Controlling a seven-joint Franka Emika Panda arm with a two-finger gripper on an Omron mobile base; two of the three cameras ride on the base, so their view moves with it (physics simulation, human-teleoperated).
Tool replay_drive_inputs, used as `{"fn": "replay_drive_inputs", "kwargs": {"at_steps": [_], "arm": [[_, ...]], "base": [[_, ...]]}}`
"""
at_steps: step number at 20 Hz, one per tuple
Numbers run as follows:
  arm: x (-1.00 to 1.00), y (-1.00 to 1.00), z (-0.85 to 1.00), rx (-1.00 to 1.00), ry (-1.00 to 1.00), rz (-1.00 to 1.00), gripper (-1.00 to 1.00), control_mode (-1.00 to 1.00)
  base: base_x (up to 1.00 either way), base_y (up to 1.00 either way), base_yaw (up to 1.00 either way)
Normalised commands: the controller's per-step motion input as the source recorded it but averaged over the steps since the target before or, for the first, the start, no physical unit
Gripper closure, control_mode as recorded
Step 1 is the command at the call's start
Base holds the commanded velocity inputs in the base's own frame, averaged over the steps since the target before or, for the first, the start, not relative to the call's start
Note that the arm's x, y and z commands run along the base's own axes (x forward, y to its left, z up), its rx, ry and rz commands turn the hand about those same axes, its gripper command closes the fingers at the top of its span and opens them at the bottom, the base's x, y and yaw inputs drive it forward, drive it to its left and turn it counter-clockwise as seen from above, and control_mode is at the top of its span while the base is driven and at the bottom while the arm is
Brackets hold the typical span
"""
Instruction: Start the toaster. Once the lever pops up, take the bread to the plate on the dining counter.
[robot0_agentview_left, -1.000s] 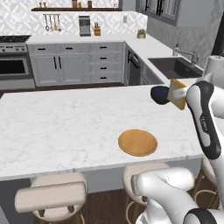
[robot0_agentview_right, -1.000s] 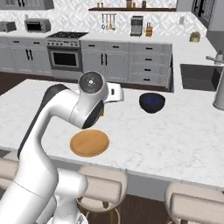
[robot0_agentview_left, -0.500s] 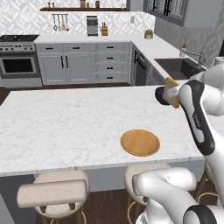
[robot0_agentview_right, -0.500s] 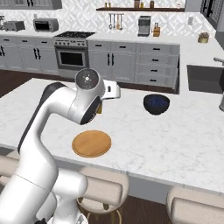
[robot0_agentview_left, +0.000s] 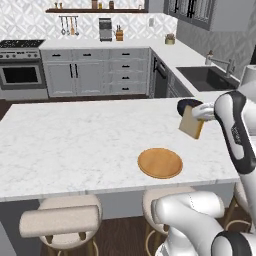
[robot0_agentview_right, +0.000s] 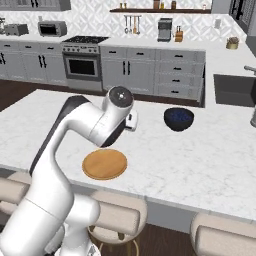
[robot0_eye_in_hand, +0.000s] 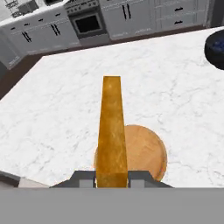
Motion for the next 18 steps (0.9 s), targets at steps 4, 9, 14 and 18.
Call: {"fn": "replay_drive_inputs", "kwargs": {"at_steps": [4, 9, 14, 18], "arm": [[-0.01, 0.00, -0.26, 0.61, 0.32, 0.03, 1.00, -1.00], [-0.02, 0.07, -0.49, 0.46, 0.29, 0.03, 1.00, -1.00], [0.00, 0.25, -0.75, 0.06, 0.19, 0.00, 1.00, -1.00], [0.11, 0.31, -0.52, 0.00, 0.20, -0.07, 1.00, -1.00]], "base": [[0.00, 0.00, 0.00], [0.00, 0.00, 0.00], [0.00, 0.00, 0.00], [0.00, 0.00, 0.00]]}}
